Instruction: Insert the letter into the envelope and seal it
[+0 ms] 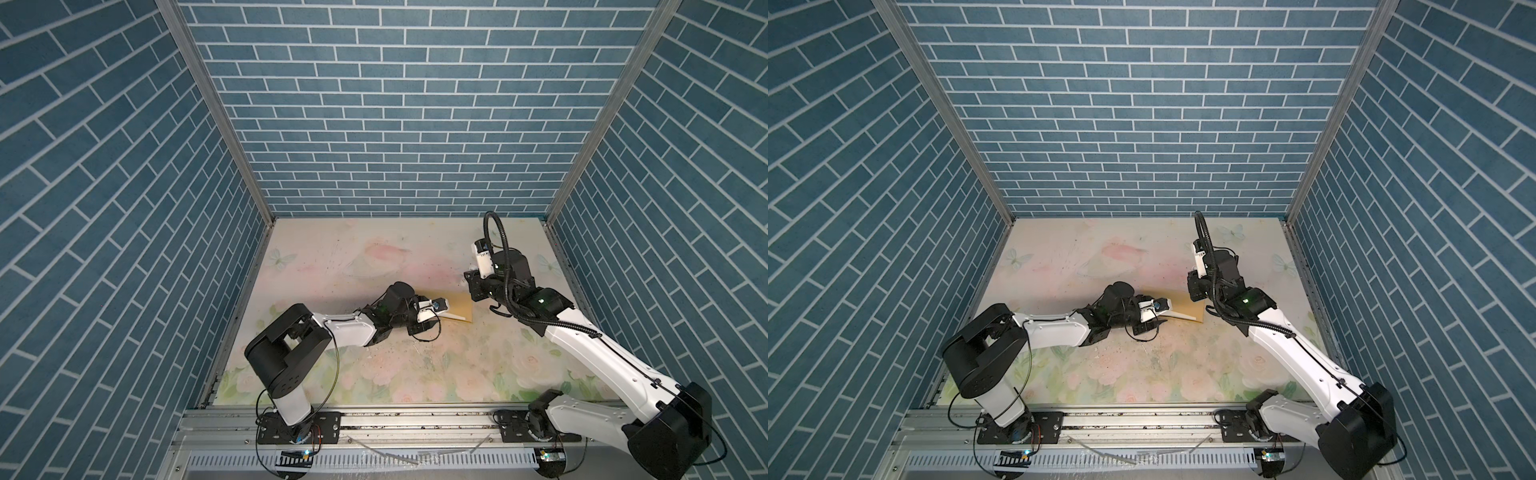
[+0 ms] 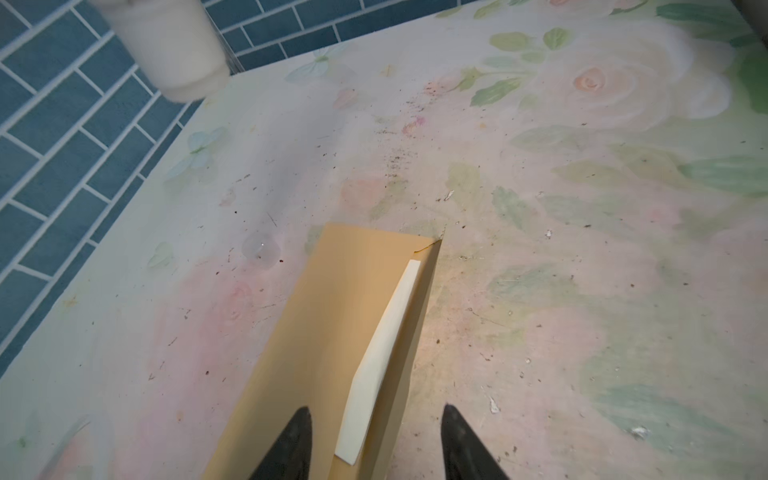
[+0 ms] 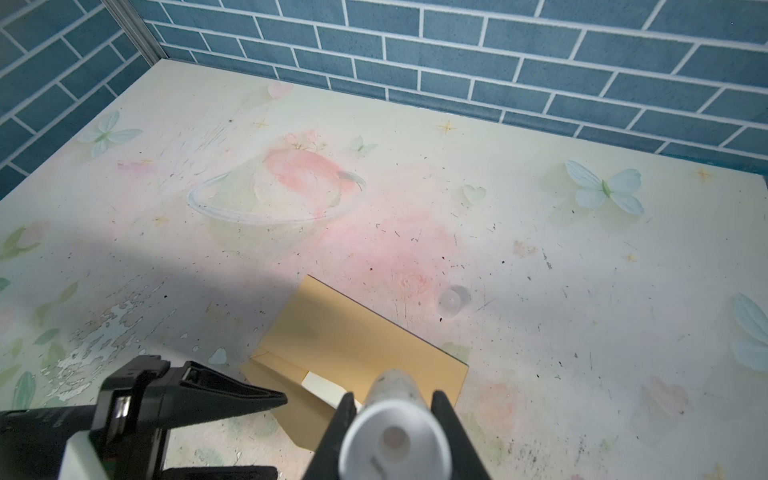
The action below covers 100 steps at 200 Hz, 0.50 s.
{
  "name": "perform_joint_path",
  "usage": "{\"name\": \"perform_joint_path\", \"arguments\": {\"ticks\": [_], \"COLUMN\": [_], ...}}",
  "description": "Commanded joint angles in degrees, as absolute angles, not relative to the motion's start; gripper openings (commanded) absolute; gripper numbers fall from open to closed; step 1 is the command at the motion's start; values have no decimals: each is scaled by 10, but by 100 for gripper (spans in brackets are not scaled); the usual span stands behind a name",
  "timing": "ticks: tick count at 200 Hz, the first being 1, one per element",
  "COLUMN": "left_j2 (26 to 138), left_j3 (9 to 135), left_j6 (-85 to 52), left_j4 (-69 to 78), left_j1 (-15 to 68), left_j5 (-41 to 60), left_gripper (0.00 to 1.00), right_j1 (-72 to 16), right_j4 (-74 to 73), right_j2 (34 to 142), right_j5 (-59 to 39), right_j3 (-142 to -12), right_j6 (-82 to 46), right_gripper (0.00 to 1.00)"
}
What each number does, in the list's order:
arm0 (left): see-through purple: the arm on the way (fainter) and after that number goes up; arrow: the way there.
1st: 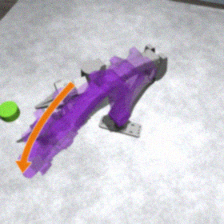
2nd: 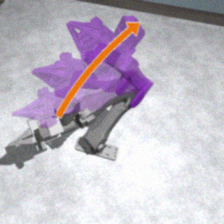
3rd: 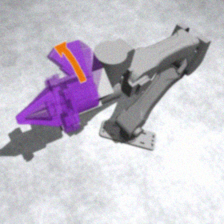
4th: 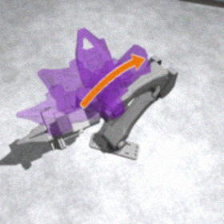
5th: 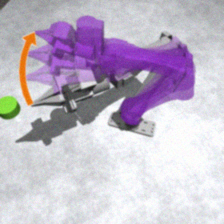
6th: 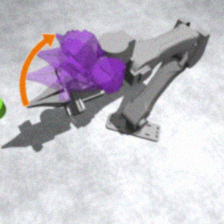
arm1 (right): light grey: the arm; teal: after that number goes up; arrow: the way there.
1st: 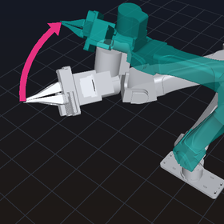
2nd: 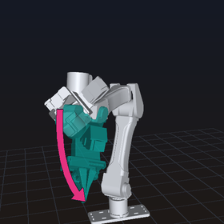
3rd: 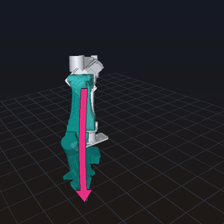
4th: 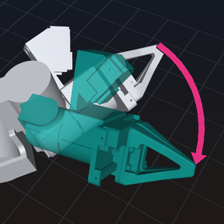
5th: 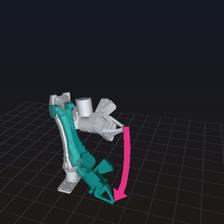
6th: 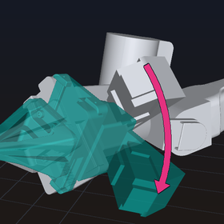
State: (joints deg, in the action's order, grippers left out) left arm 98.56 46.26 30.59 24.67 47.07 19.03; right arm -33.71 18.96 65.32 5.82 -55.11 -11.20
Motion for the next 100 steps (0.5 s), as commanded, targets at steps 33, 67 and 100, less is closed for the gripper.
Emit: {"name": "perform_joint_path", "arguments": {"ticks": [33,67,100], "left_j2": [1007,1019,1028], "left_j3": [482,488,492], "left_j6": [320,322,322], "left_j4": [221,212,206], "left_j1": [487,494,502], "left_j5": [158,152,137], "left_gripper": [41,34,29], "right_j1": [-327,-323,-320], "right_j4": [186,179,174], "right_j2": [632,632,633], "right_j5": [62,58,53], "right_j3": [-525,-518,-514], "right_j6": [-143,-146,-148], "right_gripper": [0,0,0]}}
